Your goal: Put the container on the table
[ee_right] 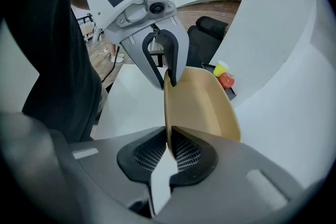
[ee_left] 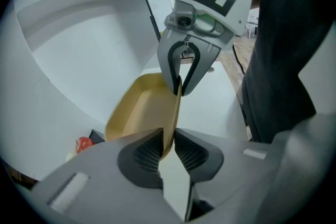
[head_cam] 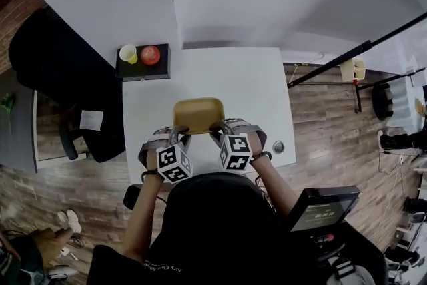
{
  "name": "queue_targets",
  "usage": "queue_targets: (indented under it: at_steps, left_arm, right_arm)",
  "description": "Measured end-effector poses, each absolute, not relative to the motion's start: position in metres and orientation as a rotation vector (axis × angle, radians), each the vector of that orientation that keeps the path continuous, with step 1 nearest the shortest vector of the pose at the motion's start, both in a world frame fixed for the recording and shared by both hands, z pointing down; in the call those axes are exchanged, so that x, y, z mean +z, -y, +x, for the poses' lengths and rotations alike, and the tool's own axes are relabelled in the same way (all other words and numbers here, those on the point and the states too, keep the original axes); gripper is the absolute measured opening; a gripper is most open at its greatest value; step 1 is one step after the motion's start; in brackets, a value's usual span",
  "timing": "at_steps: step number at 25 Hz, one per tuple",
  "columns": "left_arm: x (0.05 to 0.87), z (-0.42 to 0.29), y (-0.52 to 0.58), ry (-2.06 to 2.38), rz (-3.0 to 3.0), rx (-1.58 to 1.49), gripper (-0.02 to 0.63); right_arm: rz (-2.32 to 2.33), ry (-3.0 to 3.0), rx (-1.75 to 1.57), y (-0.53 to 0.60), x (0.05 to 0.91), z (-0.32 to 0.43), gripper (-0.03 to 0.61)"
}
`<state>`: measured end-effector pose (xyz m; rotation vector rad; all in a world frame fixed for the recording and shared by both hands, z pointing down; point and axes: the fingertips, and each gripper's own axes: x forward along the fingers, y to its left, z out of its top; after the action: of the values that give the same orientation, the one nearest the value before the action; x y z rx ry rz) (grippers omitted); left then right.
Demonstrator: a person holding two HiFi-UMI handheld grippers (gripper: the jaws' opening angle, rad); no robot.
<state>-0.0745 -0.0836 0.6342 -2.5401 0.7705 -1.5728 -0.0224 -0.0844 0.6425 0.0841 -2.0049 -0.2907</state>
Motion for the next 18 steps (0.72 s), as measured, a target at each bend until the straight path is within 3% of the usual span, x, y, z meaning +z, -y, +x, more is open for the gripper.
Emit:
queue_targets:
  at_steps: [18]
  left_arm:
    - [0.659,-0.074,0.155,-0.702,-2.469,-1.645,0.057]
  right_arm:
    - [0.064,1.968,-0.318,0.155,0.663,-0.022,0.040]
